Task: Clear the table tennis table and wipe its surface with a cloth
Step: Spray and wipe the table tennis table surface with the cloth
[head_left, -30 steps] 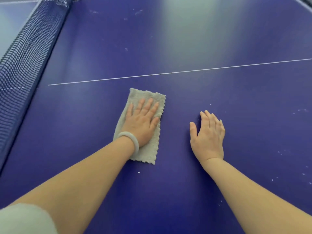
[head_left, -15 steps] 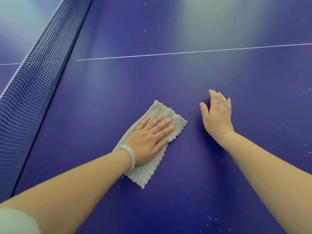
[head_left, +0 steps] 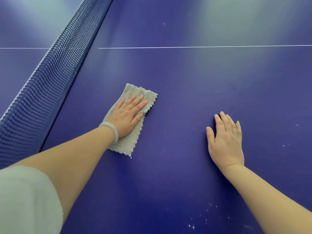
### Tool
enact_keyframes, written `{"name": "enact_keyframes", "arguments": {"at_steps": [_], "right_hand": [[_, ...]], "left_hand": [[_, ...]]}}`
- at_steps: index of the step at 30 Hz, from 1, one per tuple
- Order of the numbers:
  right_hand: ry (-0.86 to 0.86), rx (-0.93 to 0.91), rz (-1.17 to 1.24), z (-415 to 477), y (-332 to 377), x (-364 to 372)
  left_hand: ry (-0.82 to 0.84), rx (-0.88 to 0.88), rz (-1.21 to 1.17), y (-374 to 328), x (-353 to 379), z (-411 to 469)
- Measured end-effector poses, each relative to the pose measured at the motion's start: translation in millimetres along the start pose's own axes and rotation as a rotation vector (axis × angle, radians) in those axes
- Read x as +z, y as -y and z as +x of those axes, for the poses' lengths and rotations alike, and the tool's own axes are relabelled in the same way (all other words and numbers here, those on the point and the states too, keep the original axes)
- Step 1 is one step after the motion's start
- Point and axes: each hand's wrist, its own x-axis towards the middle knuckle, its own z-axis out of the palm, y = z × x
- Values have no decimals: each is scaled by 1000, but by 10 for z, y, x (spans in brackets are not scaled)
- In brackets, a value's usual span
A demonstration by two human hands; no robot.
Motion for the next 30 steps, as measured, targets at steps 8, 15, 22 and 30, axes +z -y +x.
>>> {"name": "enact_keyframes", "arguments": {"at_steps": [8, 15, 22, 30], "right_hand": [[47, -4, -29, -11, 30, -35], [66, 7, -21, -25, 48, -63], [76, 0, 43, -11, 17, -89], [66, 3, 25, -7, 22, -62]], "left_hand": [[-28, -370, 52, -63, 148, -821], [-29, -210, -111, -1456, 145, -579], [-10, 305, -15, -1646, 255, -931], [-18, -338, -65, -928, 208, -839]]}}
